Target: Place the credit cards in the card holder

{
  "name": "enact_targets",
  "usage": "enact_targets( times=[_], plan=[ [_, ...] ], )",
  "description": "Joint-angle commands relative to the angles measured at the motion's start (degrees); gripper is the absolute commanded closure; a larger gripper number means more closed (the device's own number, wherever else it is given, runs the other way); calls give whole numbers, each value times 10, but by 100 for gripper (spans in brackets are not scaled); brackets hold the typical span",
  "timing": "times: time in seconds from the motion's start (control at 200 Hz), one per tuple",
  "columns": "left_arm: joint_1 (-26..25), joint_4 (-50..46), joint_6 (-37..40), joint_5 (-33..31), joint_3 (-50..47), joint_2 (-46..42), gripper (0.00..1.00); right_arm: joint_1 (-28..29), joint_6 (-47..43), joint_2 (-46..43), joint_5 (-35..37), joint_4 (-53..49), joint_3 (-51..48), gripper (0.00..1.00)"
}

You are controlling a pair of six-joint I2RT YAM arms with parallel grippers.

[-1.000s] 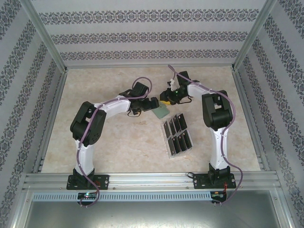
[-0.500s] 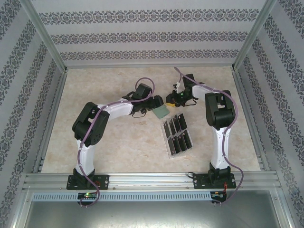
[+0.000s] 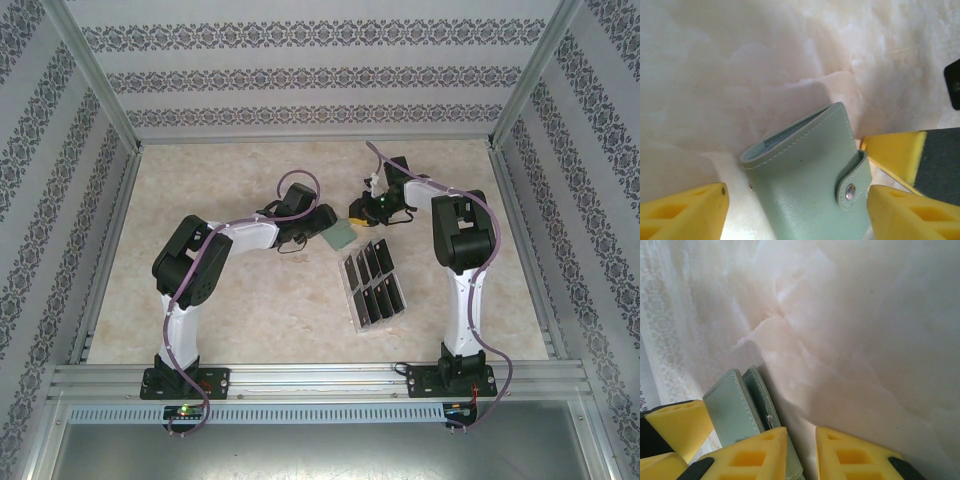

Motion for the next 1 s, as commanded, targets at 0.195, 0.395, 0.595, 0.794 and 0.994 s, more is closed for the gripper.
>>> enact_targets(
  times=[0.195, 0.395, 0.595, 0.794, 0.994],
  plan=[
    [-7, 57, -28, 4, 13, 20, 32, 16, -13, -13, -4, -4, -12, 77],
    [-9, 61, -40, -4, -3, 18, 29, 17, -12, -11, -4, -3, -12, 77],
    [-11, 62, -37, -15, -18, 13, 26, 17, -12, -9, -3, -5, -7, 77],
    [-13, 54, -35, -16, -4, 18, 23, 17, -12, -9, -1, -6, -8, 77],
    [-14, 85, -42, -8, 4, 35, 40, 19, -14, -7, -2, -8, -9, 77]
  ],
)
